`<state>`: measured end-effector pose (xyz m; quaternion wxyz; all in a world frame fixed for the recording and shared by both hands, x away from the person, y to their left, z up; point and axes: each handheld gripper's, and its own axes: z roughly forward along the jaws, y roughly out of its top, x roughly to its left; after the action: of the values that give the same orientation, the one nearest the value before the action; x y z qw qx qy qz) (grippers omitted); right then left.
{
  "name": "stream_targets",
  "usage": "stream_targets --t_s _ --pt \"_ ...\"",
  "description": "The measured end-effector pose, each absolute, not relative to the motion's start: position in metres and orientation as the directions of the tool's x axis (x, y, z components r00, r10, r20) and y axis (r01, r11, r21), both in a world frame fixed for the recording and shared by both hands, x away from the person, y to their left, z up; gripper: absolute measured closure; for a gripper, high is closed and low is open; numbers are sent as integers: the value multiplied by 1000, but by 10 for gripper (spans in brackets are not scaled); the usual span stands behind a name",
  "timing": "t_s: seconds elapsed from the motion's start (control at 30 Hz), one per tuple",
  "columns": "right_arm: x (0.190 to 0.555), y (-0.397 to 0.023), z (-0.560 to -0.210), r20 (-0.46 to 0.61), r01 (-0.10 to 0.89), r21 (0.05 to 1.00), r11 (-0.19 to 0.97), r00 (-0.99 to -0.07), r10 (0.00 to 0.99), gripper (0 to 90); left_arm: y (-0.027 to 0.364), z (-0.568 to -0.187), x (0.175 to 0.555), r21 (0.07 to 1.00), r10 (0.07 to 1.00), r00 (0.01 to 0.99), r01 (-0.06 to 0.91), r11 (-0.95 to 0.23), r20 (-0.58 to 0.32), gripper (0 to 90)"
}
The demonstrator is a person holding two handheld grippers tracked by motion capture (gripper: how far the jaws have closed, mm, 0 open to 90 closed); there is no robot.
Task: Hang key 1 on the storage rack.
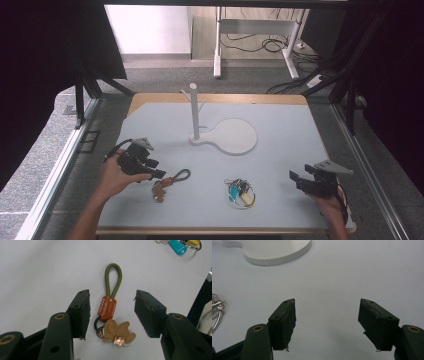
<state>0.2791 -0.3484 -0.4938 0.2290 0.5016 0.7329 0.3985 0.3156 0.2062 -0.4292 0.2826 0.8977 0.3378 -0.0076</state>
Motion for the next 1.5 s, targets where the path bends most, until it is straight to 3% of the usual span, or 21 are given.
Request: stream_targets --t_s 0.5,1.07,1.5 --pt "280 -342 -494 45 554 807 206 -405 913 310 185 -420 322 453 566 808 572 -684 -165 493" --pt "282 -336 -499 31 555 797 238 -430 902 302 161 -457 338 271 502 854 519 -810 -135 544" --pt "281 -337 -499 20 552 797 245 -429 903 301 152 -476 333 208 460 882 471 -857 -99 570"
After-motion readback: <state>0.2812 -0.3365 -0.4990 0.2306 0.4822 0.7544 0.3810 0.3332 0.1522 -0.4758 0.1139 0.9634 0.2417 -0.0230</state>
